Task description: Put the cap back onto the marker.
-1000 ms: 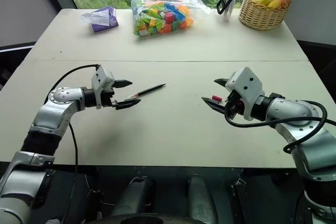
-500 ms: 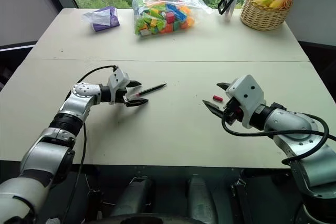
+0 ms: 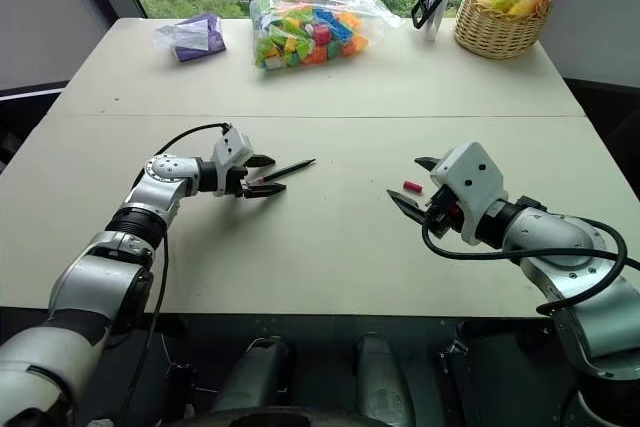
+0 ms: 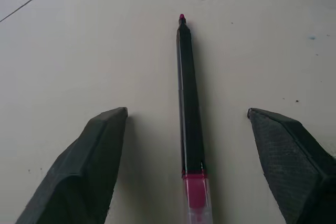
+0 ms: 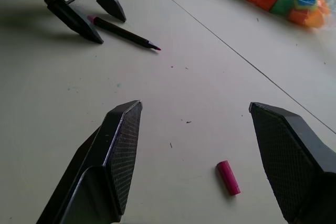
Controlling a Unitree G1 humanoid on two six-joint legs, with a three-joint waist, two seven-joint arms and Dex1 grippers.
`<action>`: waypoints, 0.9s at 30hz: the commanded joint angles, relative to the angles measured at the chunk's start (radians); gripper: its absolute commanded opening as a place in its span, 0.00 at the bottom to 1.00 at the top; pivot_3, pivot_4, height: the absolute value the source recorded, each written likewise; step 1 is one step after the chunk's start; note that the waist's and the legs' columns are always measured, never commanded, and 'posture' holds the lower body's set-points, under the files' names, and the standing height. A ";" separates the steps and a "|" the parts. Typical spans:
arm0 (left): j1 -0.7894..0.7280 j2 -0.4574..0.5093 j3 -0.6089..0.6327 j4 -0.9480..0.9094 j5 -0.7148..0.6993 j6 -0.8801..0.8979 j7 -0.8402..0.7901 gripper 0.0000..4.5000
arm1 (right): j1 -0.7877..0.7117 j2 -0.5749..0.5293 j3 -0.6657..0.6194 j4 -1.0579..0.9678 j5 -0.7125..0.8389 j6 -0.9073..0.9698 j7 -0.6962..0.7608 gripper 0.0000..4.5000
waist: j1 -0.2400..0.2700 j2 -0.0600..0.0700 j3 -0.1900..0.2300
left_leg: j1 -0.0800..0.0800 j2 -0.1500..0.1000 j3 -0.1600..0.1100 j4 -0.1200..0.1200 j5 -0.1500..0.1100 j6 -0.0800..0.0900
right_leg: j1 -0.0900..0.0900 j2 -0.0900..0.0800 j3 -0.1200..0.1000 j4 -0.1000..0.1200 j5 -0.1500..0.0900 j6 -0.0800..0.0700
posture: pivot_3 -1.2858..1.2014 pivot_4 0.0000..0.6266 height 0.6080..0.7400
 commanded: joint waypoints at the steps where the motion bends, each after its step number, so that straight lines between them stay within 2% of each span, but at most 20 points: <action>1: 0.007 0.019 0.008 0.028 0.032 -0.004 0.013 0.46 | -0.021 -0.011 -0.026 -0.018 -0.004 -0.015 0.000 0.75 | -0.001 0.000 0.000 | 0.000 0.000 0.000 0.001 0.000 0.000 | 0.000 0.000 0.000 0.001 0.000 0.000 | 0.52 0.24 1.00; 5: 0.007 0.023 0.010 0.036 0.036 -0.010 0.011 0.02 | -0.029 -0.015 -0.024 -0.009 -0.006 -0.018 0.007 0.75 | -0.002 0.000 0.000 | 0.001 0.000 0.000 0.004 0.000 0.000 | 0.001 0.000 0.000 0.003 0.000 0.000 | 0.52 0.24 1.00; 13: 0.009 0.023 0.012 0.037 0.046 -0.019 0.005 0.02 | -0.043 -0.016 -0.017 0.013 -0.016 -0.025 0.022 0.75 | -0.002 0.000 0.000 | 0.002 0.000 0.000 0.004 0.000 0.000 | 0.001 0.000 0.000 0.005 0.000 0.000 | 0.52 0.24 1.00; 18: 0.012 0.037 0.049 -0.037 0.005 -0.001 -0.015 0.02 | -0.026 0.012 -0.016 0.076 -0.020 -0.065 0.040 0.75 | -0.003 -0.001 0.000 | 0.002 0.000 0.000 0.004 0.000 0.000 | 0.001 0.000 0.001 0.005 0.000 0.000 | 0.52 0.24 1.00; 22: 0.054 0.056 0.086 -0.199 -0.052 0.093 -0.055 0.02 | -0.014 0.024 0.005 0.189 -0.048 -0.140 0.072 0.75 | -0.001 -0.001 0.000 | 0.002 0.000 0.000 0.004 0.000 0.000 | 0.000 0.000 0.001 0.007 0.000 0.000 | 0.52 0.24 1.00; 27: 0.164 0.097 0.109 -0.511 -0.120 0.265 -0.075 0.02 | -0.051 0.044 0.054 0.404 -0.089 -0.257 0.143 0.75 | -0.001 -0.001 0.000 | 0.001 -0.001 0.000 0.004 0.000 0.000 | 0.000 -0.001 0.001 0.008 0.000 0.000 | 0.52 0.24 1.00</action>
